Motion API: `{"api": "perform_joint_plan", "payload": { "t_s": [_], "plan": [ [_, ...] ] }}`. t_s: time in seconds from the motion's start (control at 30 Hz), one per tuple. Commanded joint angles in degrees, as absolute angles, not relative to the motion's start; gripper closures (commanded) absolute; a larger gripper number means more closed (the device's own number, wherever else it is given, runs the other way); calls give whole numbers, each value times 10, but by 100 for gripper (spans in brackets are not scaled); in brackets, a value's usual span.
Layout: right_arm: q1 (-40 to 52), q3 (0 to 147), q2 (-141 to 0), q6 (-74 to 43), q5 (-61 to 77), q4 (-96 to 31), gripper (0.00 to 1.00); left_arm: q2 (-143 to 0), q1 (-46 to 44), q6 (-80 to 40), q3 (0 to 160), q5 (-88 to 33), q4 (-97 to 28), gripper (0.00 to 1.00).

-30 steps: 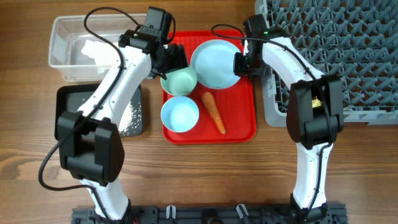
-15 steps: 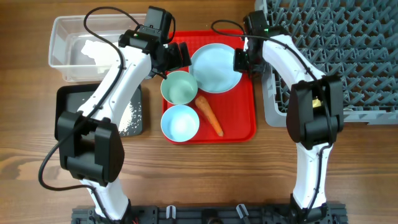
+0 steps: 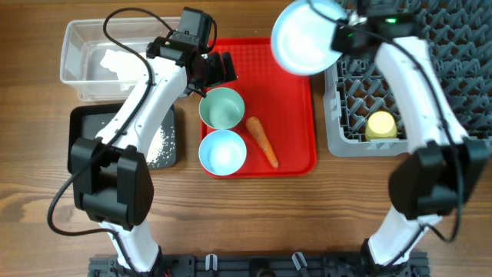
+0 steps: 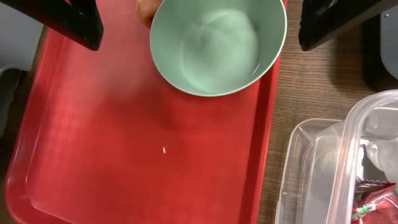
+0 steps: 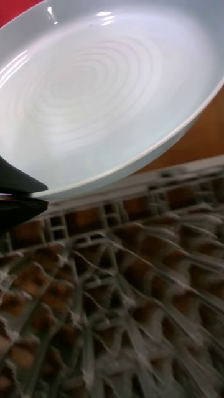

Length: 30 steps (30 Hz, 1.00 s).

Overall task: Sort waste into correct bins and load items into the dishwasher rack
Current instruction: 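Lift the light-blue plate and carry it right to the rack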

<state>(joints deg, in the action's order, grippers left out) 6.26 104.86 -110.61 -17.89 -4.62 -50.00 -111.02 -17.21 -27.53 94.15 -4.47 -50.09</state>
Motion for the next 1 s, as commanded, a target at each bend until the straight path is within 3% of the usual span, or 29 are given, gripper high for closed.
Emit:
{"api": "perform_joint_plan", "payload": {
  "t_s": [0.0,0.27,0.7,0.97],
  "plan": [
    [49,1067,-1034,-154,-108,-465,96,-1099,-169,-275,945,-40,-500,0],
    [21,1064,-1014,-84,-354,-357,96,-1099,-169,-275,945,-40,-500,0],
    [-141,1063,-1041,89,-360,-292,96,-1099,-169,-275,945,-40,-500,0],
    [-184,1061,-1126,182,-343,-212,96,-1099,-169,-275,945,-40,-500,0]
  ]
}}
